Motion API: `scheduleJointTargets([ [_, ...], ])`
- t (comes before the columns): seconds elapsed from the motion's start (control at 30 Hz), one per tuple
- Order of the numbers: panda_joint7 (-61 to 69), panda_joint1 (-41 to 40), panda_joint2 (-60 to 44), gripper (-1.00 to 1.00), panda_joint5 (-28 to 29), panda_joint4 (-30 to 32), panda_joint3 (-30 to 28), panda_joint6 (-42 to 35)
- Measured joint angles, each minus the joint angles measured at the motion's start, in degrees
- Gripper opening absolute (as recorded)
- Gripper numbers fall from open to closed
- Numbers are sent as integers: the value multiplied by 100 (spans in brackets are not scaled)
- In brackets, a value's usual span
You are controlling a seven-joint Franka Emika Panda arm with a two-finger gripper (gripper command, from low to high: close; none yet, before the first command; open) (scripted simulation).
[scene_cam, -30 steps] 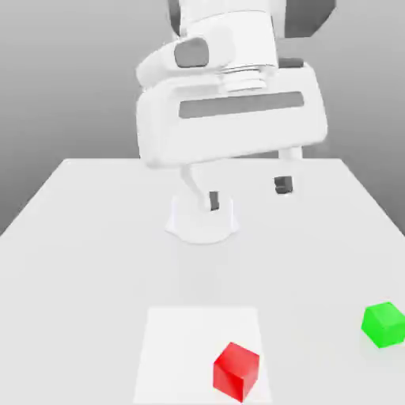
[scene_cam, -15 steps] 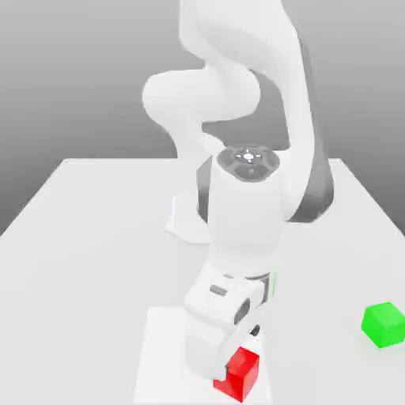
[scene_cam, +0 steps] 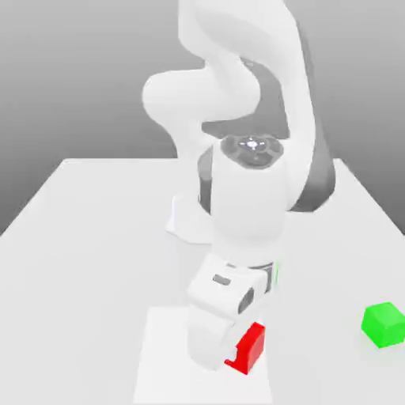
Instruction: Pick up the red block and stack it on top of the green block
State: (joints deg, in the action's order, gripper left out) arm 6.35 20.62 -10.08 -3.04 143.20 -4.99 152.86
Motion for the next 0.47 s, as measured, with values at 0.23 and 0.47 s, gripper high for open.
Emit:
scheduleJointTargets([
  [0.23, -559, 1216, 216, -100, 422, -79, 1062, -275],
  [0.47, -780, 1435, -493, 100, 684, -142, 1083, 373],
])
